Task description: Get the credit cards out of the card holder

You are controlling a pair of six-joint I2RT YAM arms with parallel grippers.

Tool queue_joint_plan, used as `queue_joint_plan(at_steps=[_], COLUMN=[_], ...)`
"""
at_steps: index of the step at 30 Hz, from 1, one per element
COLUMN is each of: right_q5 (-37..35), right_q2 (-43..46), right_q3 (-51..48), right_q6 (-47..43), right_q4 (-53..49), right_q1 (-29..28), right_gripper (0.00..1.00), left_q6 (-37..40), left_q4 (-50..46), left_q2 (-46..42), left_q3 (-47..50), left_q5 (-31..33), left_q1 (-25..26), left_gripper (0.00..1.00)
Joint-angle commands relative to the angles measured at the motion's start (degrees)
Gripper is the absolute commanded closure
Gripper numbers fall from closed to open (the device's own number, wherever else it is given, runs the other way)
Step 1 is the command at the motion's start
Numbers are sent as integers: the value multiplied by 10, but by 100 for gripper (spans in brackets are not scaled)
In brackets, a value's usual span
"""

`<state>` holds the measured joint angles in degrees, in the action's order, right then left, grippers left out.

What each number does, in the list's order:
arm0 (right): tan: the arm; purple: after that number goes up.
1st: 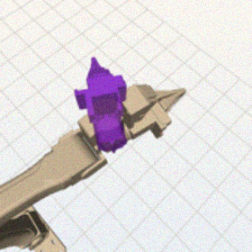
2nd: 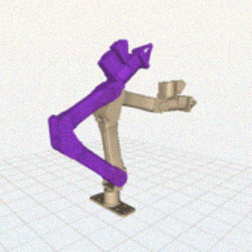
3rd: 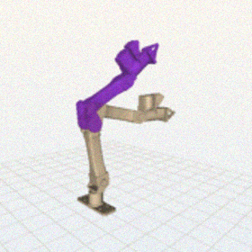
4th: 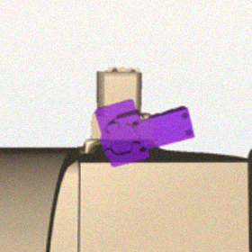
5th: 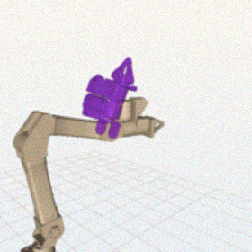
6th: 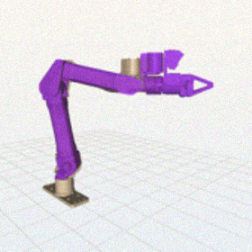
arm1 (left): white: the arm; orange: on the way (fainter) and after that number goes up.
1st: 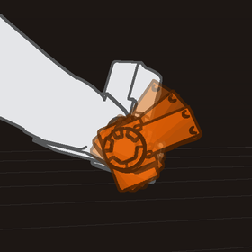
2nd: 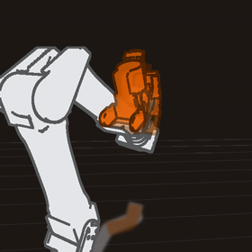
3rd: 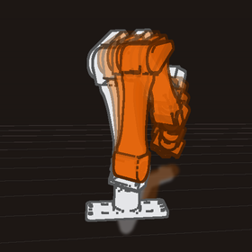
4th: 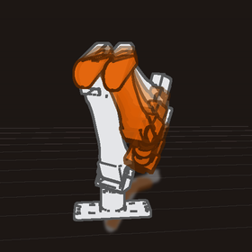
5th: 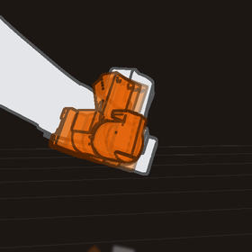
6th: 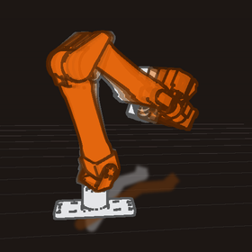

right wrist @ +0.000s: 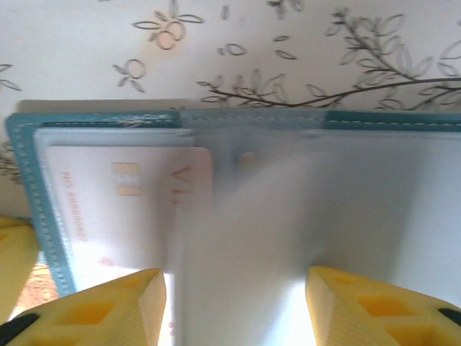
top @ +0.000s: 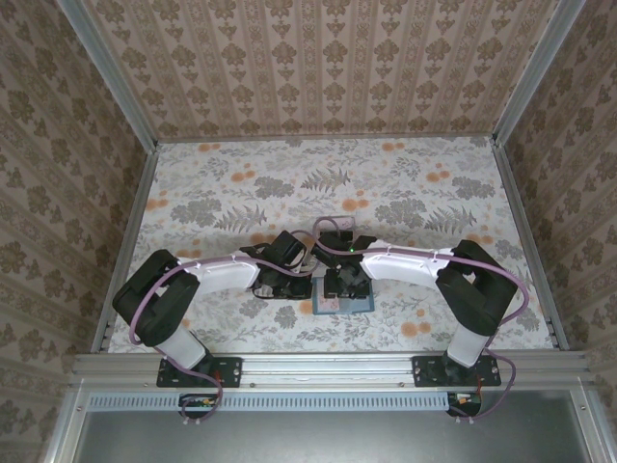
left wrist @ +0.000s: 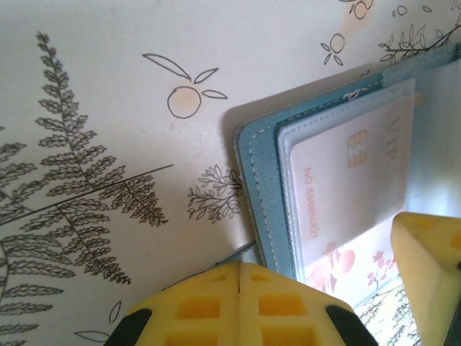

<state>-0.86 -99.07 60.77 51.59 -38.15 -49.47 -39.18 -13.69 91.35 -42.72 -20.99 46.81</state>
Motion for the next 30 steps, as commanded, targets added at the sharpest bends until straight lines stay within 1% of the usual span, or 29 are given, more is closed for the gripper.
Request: queue_joint_plan(at_steps=[1, 8, 12, 16, 20, 24, 30], right_q5=[-35, -42, -56, -80, -101, -99, -86], right_q2=[6, 14, 14, 14, 14, 12, 16], right_q3=[10, 12, 12, 12, 6, -14, -42], right_q6=[-10, -15, -20, -27, -33, -35, -33], right_q4=[-60, -72, -86, -109, -124, -110, -81], right_q1=[-2, -2, -2, -1, 0, 5, 10], right_gripper=[47, 53, 53, 51, 45, 43, 43], left_q6=[10, 11, 11, 13, 14, 15, 13], left_q4=[-37, -37, -37, -39, -42, -46, -52], left_q2=[25, 28, 29, 31, 31, 33, 32], left_q3=[13, 13, 12, 10, 7, 2, -6], left_q5=[9, 9, 8, 8, 7, 8, 7], left_q1=[0, 0, 0, 0, -1, 0, 0], left_gripper=[97, 97, 97, 97, 97, 97, 97])
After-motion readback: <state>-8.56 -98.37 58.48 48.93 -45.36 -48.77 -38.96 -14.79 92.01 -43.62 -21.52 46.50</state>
